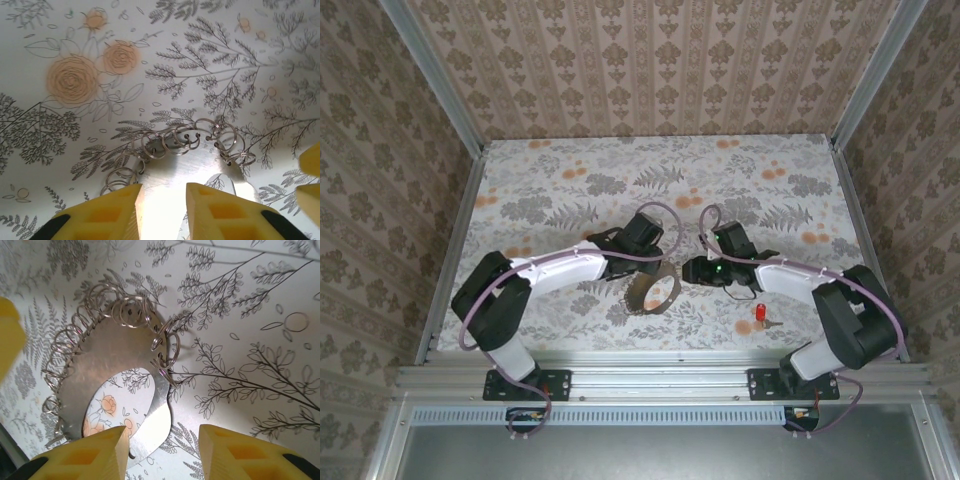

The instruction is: Put the keys on the keyring

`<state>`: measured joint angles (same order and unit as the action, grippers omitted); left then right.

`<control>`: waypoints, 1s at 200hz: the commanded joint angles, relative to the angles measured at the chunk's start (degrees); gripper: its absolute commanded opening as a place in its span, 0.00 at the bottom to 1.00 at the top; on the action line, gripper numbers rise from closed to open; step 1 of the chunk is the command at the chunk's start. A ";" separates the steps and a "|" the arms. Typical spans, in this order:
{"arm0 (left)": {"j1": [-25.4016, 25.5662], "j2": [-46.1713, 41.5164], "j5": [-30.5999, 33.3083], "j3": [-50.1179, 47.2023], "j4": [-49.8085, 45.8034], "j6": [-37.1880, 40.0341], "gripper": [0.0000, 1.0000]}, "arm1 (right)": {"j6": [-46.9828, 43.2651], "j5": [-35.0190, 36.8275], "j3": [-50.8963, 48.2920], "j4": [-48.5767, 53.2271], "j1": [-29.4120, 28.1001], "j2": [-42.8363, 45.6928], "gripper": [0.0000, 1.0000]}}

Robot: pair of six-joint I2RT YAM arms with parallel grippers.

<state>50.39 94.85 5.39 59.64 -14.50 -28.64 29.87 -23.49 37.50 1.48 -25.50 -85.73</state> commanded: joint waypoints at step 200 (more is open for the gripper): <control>-3.55 -4.85 -2.46 -6.64 6.02 -3.90 0.32 | -4.16 4.32 7.50 -1.57 -2.68 -10.29 0.29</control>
<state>47.16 91.22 3.66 53.63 -9.37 -31.77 26.72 -19.90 43.57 0.95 -27.70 -95.02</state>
